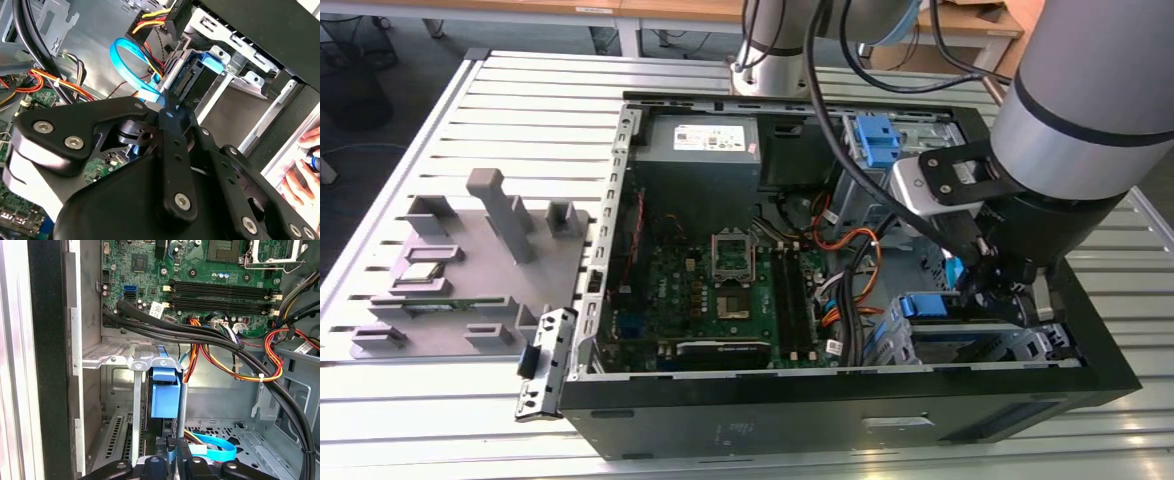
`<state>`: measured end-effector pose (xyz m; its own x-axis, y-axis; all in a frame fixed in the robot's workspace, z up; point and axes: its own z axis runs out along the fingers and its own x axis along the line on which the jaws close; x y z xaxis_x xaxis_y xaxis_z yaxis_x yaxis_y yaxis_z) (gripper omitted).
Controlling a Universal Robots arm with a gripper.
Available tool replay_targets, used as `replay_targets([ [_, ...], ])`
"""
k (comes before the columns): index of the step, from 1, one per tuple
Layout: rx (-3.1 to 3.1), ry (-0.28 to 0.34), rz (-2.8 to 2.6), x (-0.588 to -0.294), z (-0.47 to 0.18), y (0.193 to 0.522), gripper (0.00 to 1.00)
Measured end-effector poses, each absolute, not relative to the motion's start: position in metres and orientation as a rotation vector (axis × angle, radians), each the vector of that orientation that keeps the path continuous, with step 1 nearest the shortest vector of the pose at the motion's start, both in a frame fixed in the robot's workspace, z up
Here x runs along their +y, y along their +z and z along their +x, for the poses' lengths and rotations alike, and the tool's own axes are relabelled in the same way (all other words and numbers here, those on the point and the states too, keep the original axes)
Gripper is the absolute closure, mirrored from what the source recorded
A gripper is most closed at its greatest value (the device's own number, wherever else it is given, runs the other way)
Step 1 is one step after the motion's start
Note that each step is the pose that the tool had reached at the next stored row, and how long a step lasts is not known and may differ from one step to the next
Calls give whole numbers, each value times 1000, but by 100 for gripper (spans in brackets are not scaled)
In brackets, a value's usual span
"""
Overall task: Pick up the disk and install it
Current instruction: 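Insert the first disk wire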
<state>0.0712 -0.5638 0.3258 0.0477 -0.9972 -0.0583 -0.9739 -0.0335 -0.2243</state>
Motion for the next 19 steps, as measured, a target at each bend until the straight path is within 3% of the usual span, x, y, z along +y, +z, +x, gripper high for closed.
replay_targets([
  [1, 2031, -168, -2116, -564, 71, 326, 76],
  [19, 2030, -168, -2116, -564, 71, 353, 76],
])
